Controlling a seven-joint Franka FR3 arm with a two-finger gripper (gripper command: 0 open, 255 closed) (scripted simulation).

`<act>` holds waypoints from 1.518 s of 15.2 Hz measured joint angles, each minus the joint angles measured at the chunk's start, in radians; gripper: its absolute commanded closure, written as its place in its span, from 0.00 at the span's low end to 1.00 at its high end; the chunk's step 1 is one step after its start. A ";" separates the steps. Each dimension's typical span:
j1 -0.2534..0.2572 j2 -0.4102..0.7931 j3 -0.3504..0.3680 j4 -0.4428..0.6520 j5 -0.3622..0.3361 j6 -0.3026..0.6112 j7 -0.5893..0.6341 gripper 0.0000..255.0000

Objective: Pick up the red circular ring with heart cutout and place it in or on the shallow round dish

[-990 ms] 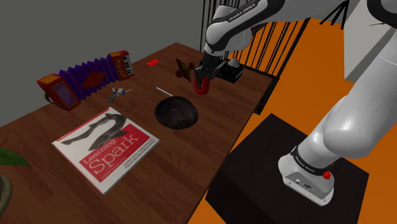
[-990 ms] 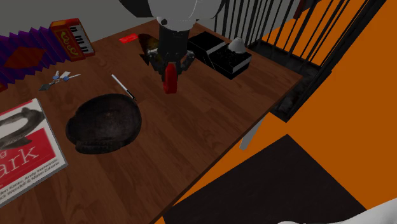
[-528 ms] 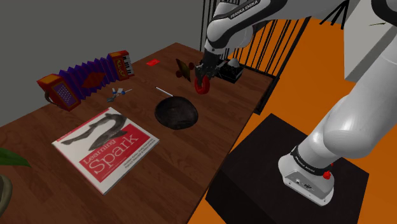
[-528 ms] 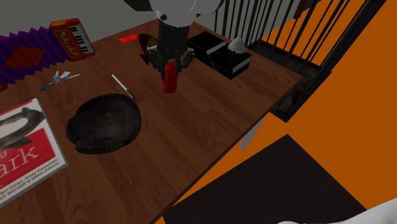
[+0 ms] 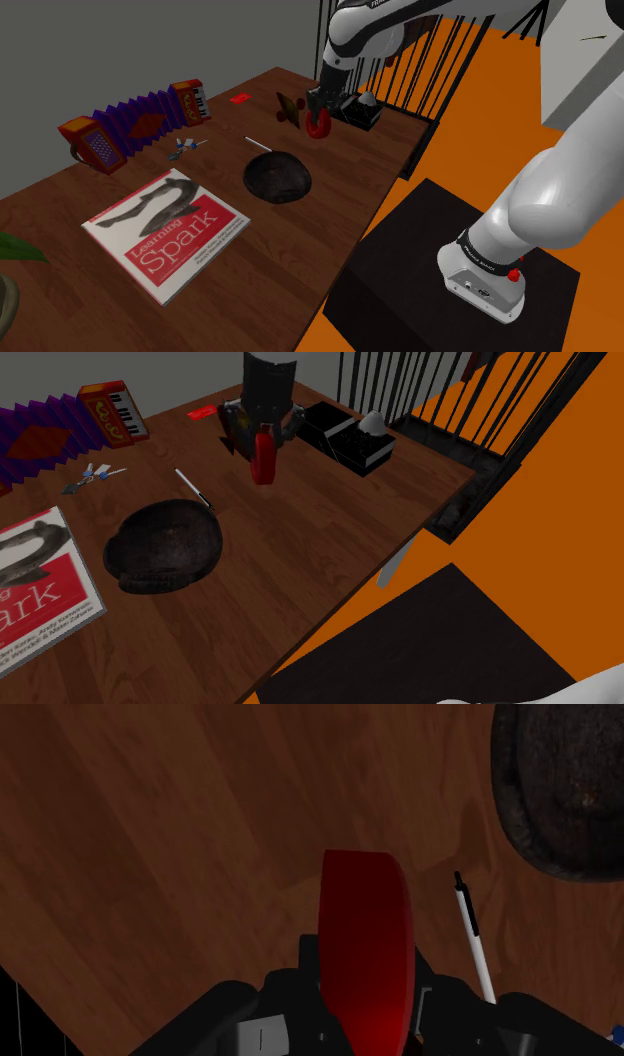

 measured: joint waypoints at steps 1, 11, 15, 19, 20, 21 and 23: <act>-0.001 -0.008 -0.001 0.006 -0.003 -0.014 0.003 1.00; -0.003 -0.059 -0.003 0.085 -0.027 -0.141 0.039 1.00; -0.004 -0.074 -0.004 0.123 -0.034 -0.192 0.051 1.00; -0.006 -0.090 -0.005 0.158 -0.040 -0.243 0.061 1.00; -0.006 -0.095 -0.006 0.167 -0.041 -0.257 0.063 1.00; -0.006 -0.094 -0.005 0.182 -0.043 -0.270 0.067 1.00; -0.002 -0.098 0.000 0.183 -0.044 -0.274 0.078 1.00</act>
